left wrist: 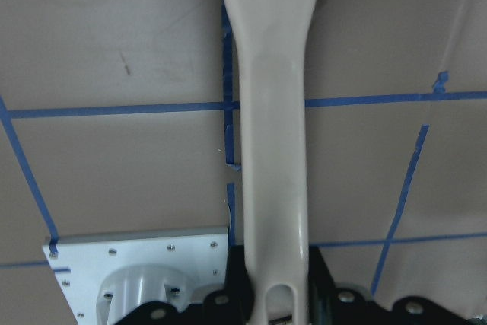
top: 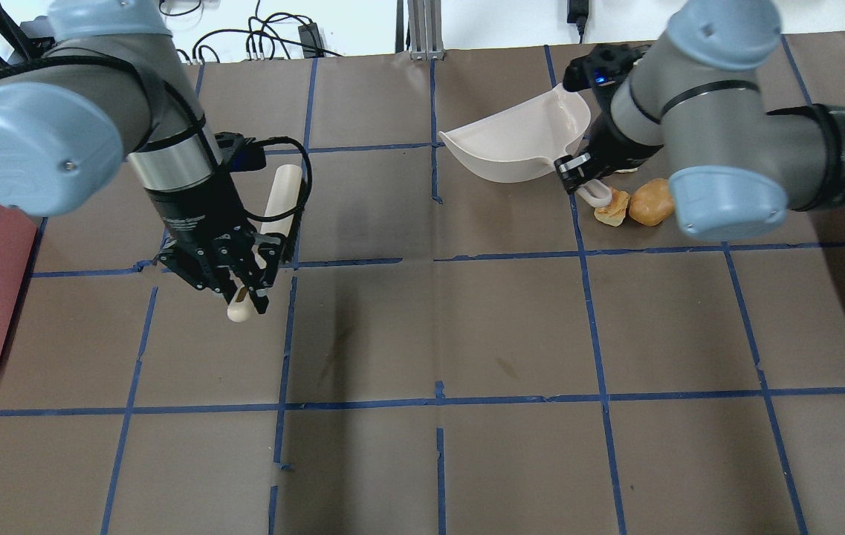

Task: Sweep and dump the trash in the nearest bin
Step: 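Set the dustpan beyond the debris while the left gripper brings the brush over, then sweep the bread chunks and tan lump into the dustpan with the left brush, then lift the loaded dustpan with the right gripper and carry it to the bin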

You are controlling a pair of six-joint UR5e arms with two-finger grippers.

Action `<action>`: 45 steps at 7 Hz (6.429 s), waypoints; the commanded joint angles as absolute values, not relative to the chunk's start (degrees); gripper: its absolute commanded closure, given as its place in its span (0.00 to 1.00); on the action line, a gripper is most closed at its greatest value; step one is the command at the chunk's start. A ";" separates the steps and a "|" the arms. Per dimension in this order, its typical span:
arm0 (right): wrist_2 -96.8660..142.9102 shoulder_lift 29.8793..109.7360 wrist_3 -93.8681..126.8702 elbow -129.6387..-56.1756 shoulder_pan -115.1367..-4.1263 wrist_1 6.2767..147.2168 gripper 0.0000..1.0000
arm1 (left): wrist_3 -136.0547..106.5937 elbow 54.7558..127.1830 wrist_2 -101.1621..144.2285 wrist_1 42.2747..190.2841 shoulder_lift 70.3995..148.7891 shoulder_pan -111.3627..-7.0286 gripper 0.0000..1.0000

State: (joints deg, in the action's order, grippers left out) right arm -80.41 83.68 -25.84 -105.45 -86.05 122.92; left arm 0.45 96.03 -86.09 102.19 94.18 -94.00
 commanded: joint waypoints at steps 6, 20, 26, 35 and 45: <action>-87.87 70.99 -100.74 -81.65 -54.77 101.64 1.00 | -19.49 73.80 -79.19 84.20 121.94 -116.25 0.99; -81.21 50.01 -128.67 -67.06 -53.17 98.00 1.00 | -22.71 48.44 -79.89 75.94 145.46 -134.82 0.96; -80.86 49.31 -129.20 -67.68 -53.26 98.00 1.00 | -19.86 45.00 -80.34 77.25 143.62 -137.02 0.91; -63.06 53.85 -125.96 -67.24 -47.05 83.63 1.00 | -28.63 83.59 -75.85 93.09 110.35 -117.08 0.91; -74.76 55.55 -122.61 -54.40 -16.26 76.51 1.00 | -28.43 113.72 -78.81 79.03 92.39 -124.70 0.92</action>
